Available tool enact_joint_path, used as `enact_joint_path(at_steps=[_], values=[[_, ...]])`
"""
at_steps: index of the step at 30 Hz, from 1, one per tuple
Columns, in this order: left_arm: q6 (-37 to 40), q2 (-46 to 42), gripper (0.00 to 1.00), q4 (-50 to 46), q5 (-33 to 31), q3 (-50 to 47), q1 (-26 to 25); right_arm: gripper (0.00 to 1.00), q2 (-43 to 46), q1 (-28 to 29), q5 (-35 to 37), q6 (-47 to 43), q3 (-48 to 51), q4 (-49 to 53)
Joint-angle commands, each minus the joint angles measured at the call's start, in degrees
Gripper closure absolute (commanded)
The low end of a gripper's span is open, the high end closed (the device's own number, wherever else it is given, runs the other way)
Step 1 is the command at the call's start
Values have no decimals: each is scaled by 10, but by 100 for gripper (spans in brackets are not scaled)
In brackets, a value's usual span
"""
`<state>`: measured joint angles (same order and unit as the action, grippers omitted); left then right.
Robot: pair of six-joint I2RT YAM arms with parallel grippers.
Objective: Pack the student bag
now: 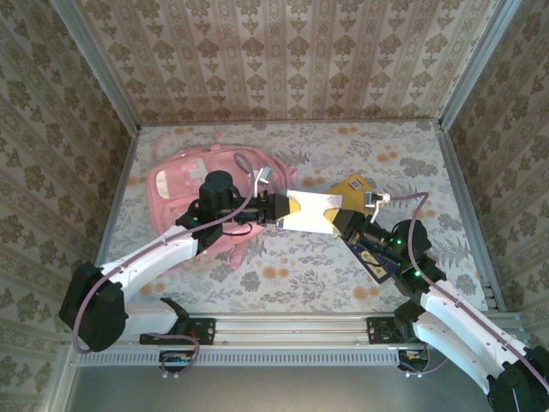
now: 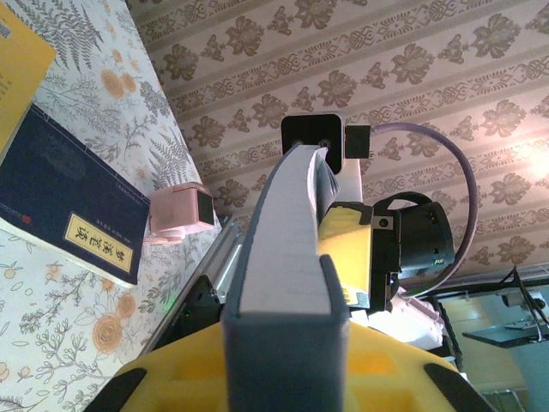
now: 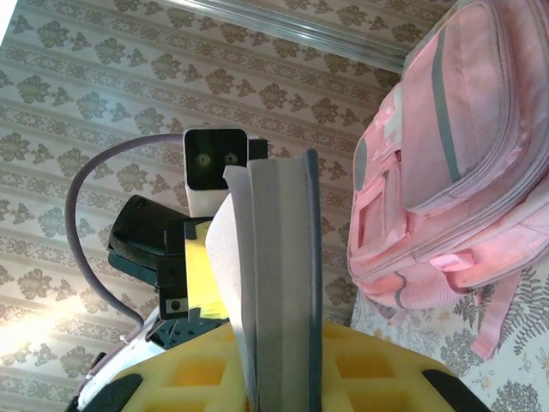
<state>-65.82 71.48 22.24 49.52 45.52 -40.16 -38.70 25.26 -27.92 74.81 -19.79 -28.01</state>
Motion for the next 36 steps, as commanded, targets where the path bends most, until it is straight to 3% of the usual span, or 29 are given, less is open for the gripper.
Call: enact_joint_path(at_steps=[1, 14, 19, 24, 27, 28, 30, 32, 36], values=[[19, -28, 100, -11, 37, -13, -2, 81, 17, -28, 50, -7, -3, 5], [26, -41, 100, -19, 32, -20, -7, 73, 20, -41, 44, -5, -9, 11], [26, -42, 100, -19, 30, -20, -6, 81, 20, -41, 43, -5, -8, 11], [32, -42, 100, -25, 26, -18, -7, 100, 20, -42, 34, -3, -7, 7], [50, -40, 100, -51, 15, -15, -5, 100, 21, -42, 25, -2, -6, 1], [55, -41, 96, -64, 10, -13, -2, 100, 21, -41, 23, -3, -7, 3], [68, -40, 74, -93, 0, -6, 4, 100, 23, -42, 25, -2, -7, 8], [78, -39, 60, -116, -7, -1, 10, 100, 24, -42, 28, 4, -6, 7], [98, -23, 54, -149, -8, 8, 15, 100, 21, -43, 31, 31, -3, -15]])
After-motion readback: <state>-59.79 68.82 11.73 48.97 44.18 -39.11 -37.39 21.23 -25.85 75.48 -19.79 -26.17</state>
